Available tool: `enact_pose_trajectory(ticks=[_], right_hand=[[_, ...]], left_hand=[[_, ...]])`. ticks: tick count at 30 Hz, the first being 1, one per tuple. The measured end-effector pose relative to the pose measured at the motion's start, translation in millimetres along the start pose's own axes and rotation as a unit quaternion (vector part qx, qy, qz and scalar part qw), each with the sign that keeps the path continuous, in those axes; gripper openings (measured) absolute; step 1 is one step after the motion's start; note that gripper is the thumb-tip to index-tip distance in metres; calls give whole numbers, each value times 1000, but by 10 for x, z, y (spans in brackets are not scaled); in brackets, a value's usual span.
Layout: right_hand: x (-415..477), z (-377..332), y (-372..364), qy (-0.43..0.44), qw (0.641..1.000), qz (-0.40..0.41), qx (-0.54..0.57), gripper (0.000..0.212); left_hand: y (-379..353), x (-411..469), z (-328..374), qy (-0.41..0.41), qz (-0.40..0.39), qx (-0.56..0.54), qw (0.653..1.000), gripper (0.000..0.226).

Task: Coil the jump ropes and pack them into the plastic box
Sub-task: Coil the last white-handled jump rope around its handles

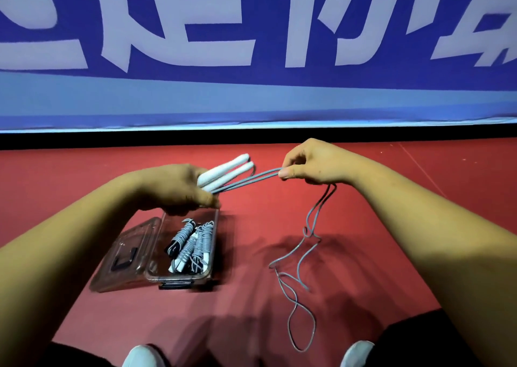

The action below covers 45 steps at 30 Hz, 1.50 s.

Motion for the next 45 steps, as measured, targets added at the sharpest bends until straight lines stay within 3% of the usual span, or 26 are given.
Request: enact_pose_trajectory(ticks=[3,5,9,11,14,18,24,29,32,39,42,45], right_hand=[[58,-113,-21,34,998,-2,-53,7],[87,-165,24,52,994,32,-94,11],[59,-33,128,55,993,101,-34,14],[55,29,116,55,989,128,46,7],[137,73,-81,30,978,118,169,6],[245,116,-434,-4,953,47,299,21],[258,-190,-1046,-42,892,-105,438,20],[235,-308,-1143,-71,942,-79,318,28],[207,-353,-1179,-69,966,-50,245,24],[161,-959,-994,69,995,-20,71,24],[121,-981,-804,96,995,4,26,26],[150,-908,-598,79,996,36,-24,25]], left_hand=[[-12,14,-38,66,26,254,964,10],[-211,10,90,26,-21,330,943,14],[-428,-148,467,-122,-52,230,964,26],[-347,-257,595,-176,-44,79,980,22],[-50,-323,640,-203,24,-126,971,13],[368,-271,460,-161,149,-199,955,20],[726,-149,-60,-54,221,-237,945,17],[960,-106,-403,7,295,-217,931,10],[1082,-84,-595,54,341,-157,925,7],[1095,43,-520,109,398,167,895,12],[878,120,-475,151,364,304,867,18],[489,189,-438,169,279,431,841,30]])
Point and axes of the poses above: each hand's wrist, its own x-axis towards the middle knuckle, its own y-axis out of the back of the hand, z = x × y, the point moved 8 cm from there along x, towards the middle knuckle, and after that the axes turned 6 degrees about -z, right-handed, at the moved point
